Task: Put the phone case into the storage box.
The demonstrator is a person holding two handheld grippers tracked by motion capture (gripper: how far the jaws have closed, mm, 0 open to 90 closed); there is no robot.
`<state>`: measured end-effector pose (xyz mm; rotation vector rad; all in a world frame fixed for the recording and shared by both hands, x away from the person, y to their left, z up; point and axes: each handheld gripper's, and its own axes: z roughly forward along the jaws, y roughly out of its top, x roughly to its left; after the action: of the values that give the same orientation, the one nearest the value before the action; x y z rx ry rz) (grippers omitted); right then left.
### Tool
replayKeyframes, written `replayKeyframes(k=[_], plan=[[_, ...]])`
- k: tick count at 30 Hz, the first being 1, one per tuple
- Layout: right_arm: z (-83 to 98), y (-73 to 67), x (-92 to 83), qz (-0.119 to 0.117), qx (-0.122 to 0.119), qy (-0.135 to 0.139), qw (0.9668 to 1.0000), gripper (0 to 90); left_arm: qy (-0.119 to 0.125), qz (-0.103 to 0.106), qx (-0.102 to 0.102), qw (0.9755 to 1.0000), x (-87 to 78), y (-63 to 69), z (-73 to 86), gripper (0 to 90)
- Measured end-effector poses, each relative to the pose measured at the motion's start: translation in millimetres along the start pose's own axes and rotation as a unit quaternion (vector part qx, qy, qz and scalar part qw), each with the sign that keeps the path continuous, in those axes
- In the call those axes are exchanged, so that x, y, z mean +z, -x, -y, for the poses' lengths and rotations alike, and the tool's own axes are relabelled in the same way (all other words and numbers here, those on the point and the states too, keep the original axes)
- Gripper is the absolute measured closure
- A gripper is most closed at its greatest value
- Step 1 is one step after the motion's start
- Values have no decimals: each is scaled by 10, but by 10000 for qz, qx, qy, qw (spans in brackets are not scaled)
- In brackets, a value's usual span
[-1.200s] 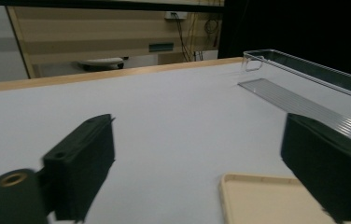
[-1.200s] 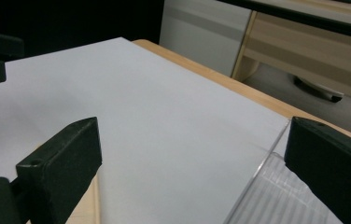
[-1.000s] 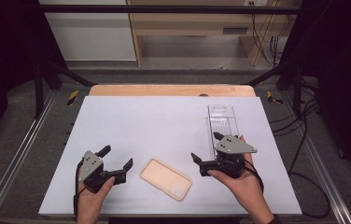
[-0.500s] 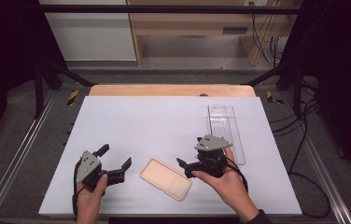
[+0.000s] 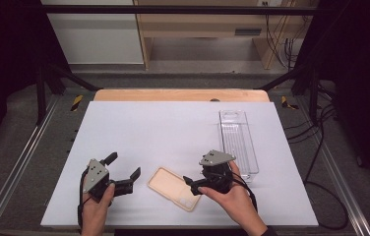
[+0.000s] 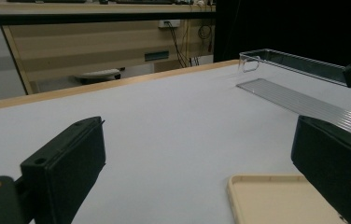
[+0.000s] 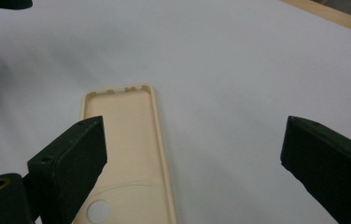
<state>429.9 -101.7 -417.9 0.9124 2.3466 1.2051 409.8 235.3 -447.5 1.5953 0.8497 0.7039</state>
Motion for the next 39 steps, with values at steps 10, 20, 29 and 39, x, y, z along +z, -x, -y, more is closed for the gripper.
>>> replayKeyframes(k=[10,20,29,39], plan=[[132,-19,77,-88,10,-248,9997,102,11,102,111,9999,15,26,1,28],[157,24,100,-118,67,-373,9992,94,31,128,116,9998,16,49,0,11],[168,56,154,-152,99,-561,9983,78,6,204,167,9997,32,78,0,11],[182,55,253,-124,22,-717,9973,125,7,285,184,9994,42,102,0,12]])
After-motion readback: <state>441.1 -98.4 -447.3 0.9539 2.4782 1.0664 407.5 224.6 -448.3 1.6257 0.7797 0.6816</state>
